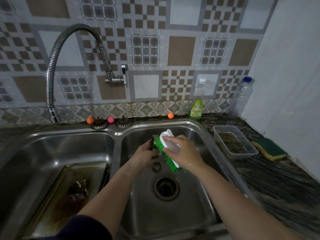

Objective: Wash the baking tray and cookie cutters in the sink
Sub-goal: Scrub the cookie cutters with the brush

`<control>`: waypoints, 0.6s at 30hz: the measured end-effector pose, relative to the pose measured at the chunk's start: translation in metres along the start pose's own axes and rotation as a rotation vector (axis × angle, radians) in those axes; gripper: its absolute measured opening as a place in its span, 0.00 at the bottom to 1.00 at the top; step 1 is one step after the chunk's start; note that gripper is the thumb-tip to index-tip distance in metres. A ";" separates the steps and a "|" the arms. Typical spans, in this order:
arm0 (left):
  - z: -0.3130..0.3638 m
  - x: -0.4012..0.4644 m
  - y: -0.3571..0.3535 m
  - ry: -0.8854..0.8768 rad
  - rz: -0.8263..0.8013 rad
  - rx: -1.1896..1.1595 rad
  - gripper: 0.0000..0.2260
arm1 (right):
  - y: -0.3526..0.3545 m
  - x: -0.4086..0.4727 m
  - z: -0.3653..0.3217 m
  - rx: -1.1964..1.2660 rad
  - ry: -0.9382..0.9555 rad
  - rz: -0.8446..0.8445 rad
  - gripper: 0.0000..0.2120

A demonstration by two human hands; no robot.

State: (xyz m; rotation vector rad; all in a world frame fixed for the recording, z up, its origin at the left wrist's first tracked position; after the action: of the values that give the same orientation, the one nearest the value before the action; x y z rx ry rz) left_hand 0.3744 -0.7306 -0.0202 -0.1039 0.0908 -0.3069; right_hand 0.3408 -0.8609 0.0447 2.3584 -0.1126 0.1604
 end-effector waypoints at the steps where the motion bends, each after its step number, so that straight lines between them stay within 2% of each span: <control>1: 0.002 -0.001 -0.004 -0.018 -0.021 0.025 0.20 | 0.001 0.002 -0.002 -0.013 0.003 0.024 0.19; 4: 0.002 -0.001 -0.010 -0.047 0.000 0.146 0.19 | 0.009 0.016 -0.003 -0.056 -0.051 0.079 0.19; 8: 0.012 0.005 0.009 -0.148 0.220 0.334 0.14 | 0.003 0.015 -0.011 -0.143 -0.027 0.040 0.19; 10: 0.015 0.005 0.023 -0.151 0.306 0.520 0.13 | -0.012 0.000 -0.014 -0.201 0.024 -0.002 0.20; 13: 0.012 0.003 0.012 -0.182 0.177 0.659 0.14 | -0.009 0.003 -0.007 -0.217 -0.022 0.051 0.20; 15: 0.008 -0.001 -0.002 -0.197 0.101 0.704 0.18 | 0.003 0.017 -0.004 -0.245 -0.084 0.095 0.19; 18: 0.020 -0.004 0.007 -0.237 0.202 0.723 0.15 | 0.003 0.021 -0.014 -0.233 -0.070 0.083 0.19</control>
State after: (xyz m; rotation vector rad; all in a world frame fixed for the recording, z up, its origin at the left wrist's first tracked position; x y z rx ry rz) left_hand 0.3745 -0.7208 -0.0010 0.5824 -0.2458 -0.1096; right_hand 0.3598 -0.8536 0.0600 2.1283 -0.2494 0.0990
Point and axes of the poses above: each hand's wrist, its own x-axis towards the middle knuckle, its own y-axis out of the back of the hand, z = x × y, the point moved 9 cm from there along x, towards the middle knuckle, and after that the axes turned 6 degrees about -y, right-handed, at the moved point
